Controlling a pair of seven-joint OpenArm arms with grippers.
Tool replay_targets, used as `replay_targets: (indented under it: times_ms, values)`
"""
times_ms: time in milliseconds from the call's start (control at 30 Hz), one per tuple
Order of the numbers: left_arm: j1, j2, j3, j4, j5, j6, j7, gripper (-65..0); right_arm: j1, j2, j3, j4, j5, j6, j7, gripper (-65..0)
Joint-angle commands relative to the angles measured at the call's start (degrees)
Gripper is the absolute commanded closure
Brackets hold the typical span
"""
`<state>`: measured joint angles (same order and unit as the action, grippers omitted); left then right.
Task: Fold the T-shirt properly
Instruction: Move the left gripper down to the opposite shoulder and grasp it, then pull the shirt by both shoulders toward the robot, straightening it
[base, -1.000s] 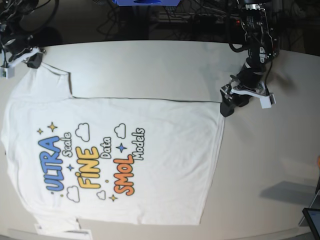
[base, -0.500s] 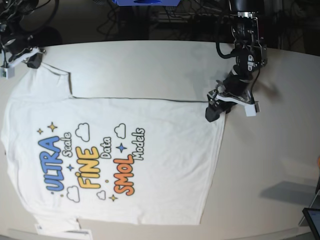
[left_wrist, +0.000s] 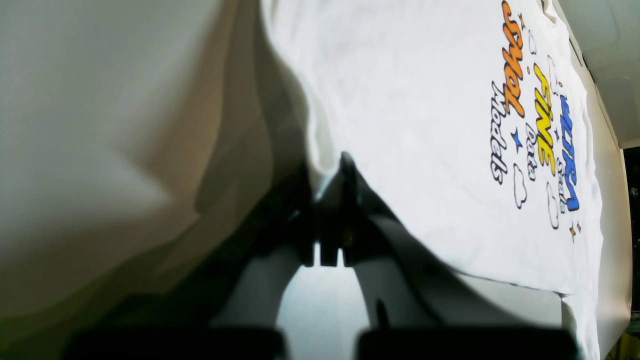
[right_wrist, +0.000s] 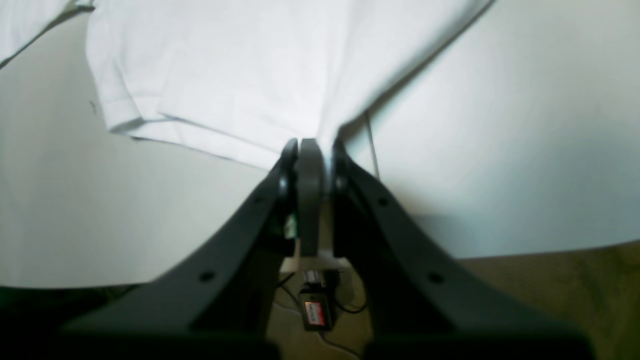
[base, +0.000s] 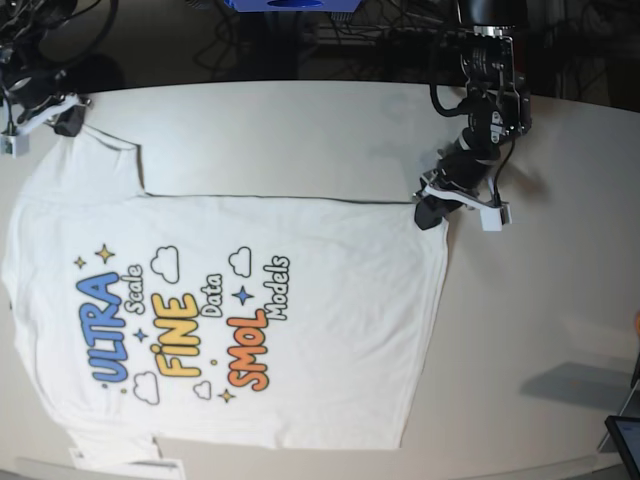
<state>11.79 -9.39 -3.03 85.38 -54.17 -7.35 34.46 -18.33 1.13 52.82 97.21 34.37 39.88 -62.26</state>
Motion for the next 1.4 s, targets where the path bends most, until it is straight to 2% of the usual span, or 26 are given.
replay_targets:
  times_ms: [0, 167, 300, 533, 767, 1133, 1367]
  values:
    - [1.6, -0.4, 0.0, -0.2, 0.1, 2.2, 2.2, 0.0, -0.4, 1.6, 0.3, 1.0, 0.5, 0.1, 0.8, 0.0]
    - [4.7, -0.4, -0.6, 2.1, 0.1, 2.2, 2.2, 0.0, -1.4, 3.1, 0.8, 1.1, 0.5, 0.1, 0.9, 0.0]
    - [7.3, -0.8, -0.6, 6.3, 0.1, 2.2, 2.2, 0.0, -2.6, 3.1, 0.8, 2.0, 0.5, 0.1, 0.9, 0.0]
    - [13.4, -0.8, -0.7, 13.1, 0.1, 2.3, 2.2, 0.0, -5.6, 2.2, 0.9, 9.0, 0.6, 0.1, 0.9, 0.0]
    - [17.5, -0.9, -0.7, 17.1, 0.1, 2.3, 2.2, 0.0, -9.1, 0.6, 0.9, 10.0, 0.6, 0.1, 0.9, 0.0]
    - [21.7, -2.9, -0.8, 19.5, 0.1, 2.3, 2.2, 0.0, -12.0, 0.5, 0.9, 10.3, 0.8, 0.1, 0.9, 0.0]
    - [23.4, -2.9, -1.4, 22.9, 0.1, 2.3, 2.2, 0.0, -13.2, 0.4, 0.9, 15.4, 0.8, 0.1, 0.9, 0.0]
